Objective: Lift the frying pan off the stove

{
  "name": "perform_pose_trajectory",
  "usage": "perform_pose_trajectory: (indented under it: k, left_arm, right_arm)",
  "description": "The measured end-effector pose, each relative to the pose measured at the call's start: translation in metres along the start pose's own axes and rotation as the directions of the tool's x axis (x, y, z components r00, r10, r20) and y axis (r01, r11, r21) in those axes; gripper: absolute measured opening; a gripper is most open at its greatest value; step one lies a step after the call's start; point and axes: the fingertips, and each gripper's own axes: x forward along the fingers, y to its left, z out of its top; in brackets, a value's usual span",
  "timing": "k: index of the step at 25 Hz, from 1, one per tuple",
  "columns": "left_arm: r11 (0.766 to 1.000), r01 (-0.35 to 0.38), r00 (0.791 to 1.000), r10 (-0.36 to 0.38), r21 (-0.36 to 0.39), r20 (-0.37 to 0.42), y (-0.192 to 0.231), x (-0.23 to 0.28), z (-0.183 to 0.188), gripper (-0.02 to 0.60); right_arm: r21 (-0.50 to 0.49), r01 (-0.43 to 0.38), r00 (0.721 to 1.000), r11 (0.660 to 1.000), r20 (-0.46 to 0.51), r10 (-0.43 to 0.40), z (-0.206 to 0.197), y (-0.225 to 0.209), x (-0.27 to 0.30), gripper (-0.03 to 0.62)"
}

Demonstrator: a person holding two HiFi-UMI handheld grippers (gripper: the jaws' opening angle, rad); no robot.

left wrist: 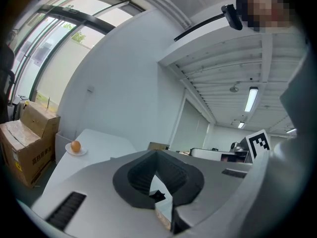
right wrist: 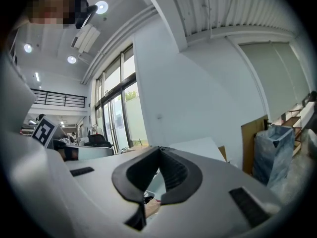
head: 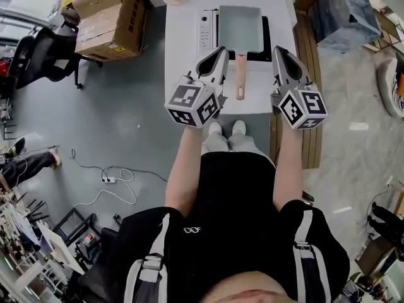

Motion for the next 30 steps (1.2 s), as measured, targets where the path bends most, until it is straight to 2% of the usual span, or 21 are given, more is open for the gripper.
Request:
perform_pose_trajectory:
  k: [2, 9, 13, 16, 18, 19, 20, 21, 24, 25, 26, 28, 30]
  left_arm:
    - [1.000, 0.010, 1.000, -0.010, -0.005, -0.013, 0.004, 0.007, -0.001, -0.008]
    - [0.997, 0.070, 0.996, -0.071, -0.025, -0.059, 0.003, 0.023, -0.017, -0.005]
    - [0.989, 0.107, 0.992, -0.113, -0.103, -0.055, 0.006, 0.023, -0.029, 0.009]
    - [0.978, 0.101, 0.993, -0.110, -0.180, -0.036, 0.022, 0.021, -0.034, 0.009]
    - [0.972, 0.102, 0.991, -0.117, -0.209, -0.058, 0.028, 0.021, -0.042, 0.011]
    - [0.970, 0.107, 0.989, -0.127, -0.220, -0.079, 0.028, 0.022, -0.047, 0.059]
    - [0.967, 0.113, 0.985, -0.139, -0.230, -0.102, 0.028, 0.023, -0.054, 0.086]
    - [0.964, 0.118, 0.981, -0.151, -0.238, -0.124, 0.028, 0.023, -0.060, 0.086]
    - [0.951, 0.147, 0.963, -0.200, -0.271, -0.182, 0.025, 0.023, -0.078, 0.105]
    - [0.943, 0.164, 0.953, -0.228, -0.291, -0.201, 0.023, 0.023, -0.085, 0.158]
    - [0.933, 0.179, 0.942, -0.254, -0.313, -0.220, 0.021, 0.023, -0.091, 0.186]
    - [0.922, 0.188, 0.926, -0.281, -0.338, -0.253, 0.020, 0.024, -0.102, 0.204]
    - [0.924, 0.176, 0.917, -0.280, -0.340, -0.285, 0.023, 0.027, -0.112, 0.204]
  right_arm:
    - [0.009, -0.014, 1.000, 1.000, 0.013, 0.014, 0.000, 0.001, 0.003, 0.000]
    - [0.039, -0.146, 0.989, 0.988, 0.038, 0.145, 0.000, 0.009, 0.010, 0.000]
    - [0.094, -0.229, 0.973, 0.969, 0.009, 0.229, -0.008, 0.011, 0.013, 0.000]
    - [0.126, -0.292, 0.955, 0.948, -0.019, 0.297, -0.015, 0.016, 0.014, 0.002]
    - [0.143, -0.305, 0.949, 0.942, -0.034, 0.312, -0.023, 0.016, 0.014, 0.002]
    - [0.156, -0.307, 0.948, 0.939, -0.040, 0.316, -0.027, 0.015, 0.014, 0.002]
    - [0.173, -0.311, 0.945, 0.935, -0.045, 0.323, -0.031, 0.014, 0.013, 0.002]
    - [0.196, -0.320, 0.941, 0.927, -0.045, 0.335, -0.035, 0.014, 0.013, 0.002]
    - [0.297, -0.365, 0.922, 0.883, -0.020, 0.387, -0.043, 0.017, 0.013, 0.002]
    - [0.318, -0.375, 0.915, 0.871, -0.026, 0.404, -0.047, 0.019, 0.012, 0.064]
    - [0.328, -0.382, 0.907, 0.864, -0.044, 0.418, -0.053, 0.021, 0.012, 0.098]
    - [0.332, -0.391, 0.893, 0.858, -0.090, 0.441, -0.065, 0.024, 0.011, 0.098]
    - [0.342, -0.399, 0.877, 0.851, -0.128, 0.463, -0.075, 0.025, 0.012, 0.098]
